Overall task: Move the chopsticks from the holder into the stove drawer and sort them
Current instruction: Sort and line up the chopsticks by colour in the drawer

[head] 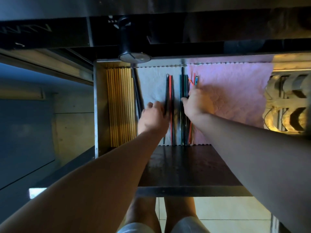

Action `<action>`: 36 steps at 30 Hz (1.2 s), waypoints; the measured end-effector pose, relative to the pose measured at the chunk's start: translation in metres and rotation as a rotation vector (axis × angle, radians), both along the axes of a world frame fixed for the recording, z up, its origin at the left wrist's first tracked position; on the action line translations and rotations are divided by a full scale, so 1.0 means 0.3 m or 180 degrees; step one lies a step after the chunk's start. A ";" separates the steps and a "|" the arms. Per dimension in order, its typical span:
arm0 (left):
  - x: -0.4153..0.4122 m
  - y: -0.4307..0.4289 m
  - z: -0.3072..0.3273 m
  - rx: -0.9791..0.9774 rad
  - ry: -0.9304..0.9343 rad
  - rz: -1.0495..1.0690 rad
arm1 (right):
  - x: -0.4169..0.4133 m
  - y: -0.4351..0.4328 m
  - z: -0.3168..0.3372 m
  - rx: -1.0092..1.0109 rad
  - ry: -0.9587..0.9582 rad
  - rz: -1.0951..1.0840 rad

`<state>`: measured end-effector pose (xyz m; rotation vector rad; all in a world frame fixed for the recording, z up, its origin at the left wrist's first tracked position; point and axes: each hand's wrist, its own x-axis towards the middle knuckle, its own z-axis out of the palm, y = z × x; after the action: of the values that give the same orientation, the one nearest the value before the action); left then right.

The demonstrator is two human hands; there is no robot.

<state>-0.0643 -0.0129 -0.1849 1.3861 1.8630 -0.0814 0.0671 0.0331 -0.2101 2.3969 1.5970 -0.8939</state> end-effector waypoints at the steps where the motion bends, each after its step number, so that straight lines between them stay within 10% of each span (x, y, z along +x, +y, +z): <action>1: -0.015 -0.006 -0.001 0.0076 0.0152 -0.0088 | 0.001 -0.001 0.002 -0.0032 0.0001 -0.0027; 10: -0.112 -0.052 -0.011 0.0018 0.0983 -0.0631 | 0.012 -0.024 -0.023 0.0073 0.0012 0.0014; 36: -0.252 -0.108 0.013 -0.0407 0.0820 -0.2146 | -0.049 -0.004 -0.014 -0.0265 0.0029 -0.0181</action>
<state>-0.1398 -0.0453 -0.1811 1.9211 1.4702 -0.7317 0.0525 0.0320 -0.2145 2.3955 1.4709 -0.9627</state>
